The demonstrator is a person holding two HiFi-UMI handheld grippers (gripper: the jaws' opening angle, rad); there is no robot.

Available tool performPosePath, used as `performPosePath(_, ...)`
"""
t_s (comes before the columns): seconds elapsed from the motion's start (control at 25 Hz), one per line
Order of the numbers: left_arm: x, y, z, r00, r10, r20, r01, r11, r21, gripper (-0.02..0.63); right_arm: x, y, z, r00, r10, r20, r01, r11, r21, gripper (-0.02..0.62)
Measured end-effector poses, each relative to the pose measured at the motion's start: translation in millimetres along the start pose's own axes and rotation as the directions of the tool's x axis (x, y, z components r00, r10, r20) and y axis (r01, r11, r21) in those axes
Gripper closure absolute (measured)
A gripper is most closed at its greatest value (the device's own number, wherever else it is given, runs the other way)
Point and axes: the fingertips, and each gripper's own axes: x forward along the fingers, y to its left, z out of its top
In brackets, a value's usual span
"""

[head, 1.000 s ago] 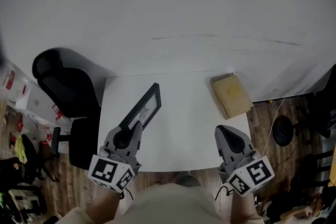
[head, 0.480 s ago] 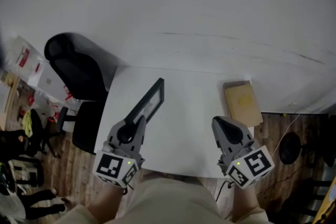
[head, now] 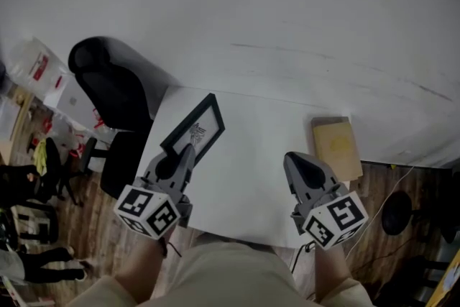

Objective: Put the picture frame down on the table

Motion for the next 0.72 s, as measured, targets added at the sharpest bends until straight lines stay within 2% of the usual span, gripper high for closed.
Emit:
performPosePath(0.12,9,8,6,1.000,-0.007,0.005,0.007,1.000,-0.018,0.578,5,0,-1,0.999,-0.032,-0.018,0.031,0.998,-0.046,0.572)
performPosePath(0.36,36,22,13,0.999,-0.048,0.011,0.048,0.998,-0.033,0.578,15,-2,-3,0.997,-0.062,-0.038,0.059,0.996,-0.061,0.572)
performPosePath(0.56,64,46,1,0.995,-0.095,-0.023,0.091,0.988,-0.122,0.578,34,-6,0,0.996,-0.082,-0.042,0.081,0.996,-0.043,0.572)
performPosePath(0.72,93,67,-19,0.989,-0.137,-0.061,0.127,0.981,-0.148,0.578,54,-10,1,0.993,-0.108,-0.051,0.105,0.993,-0.050,0.572)
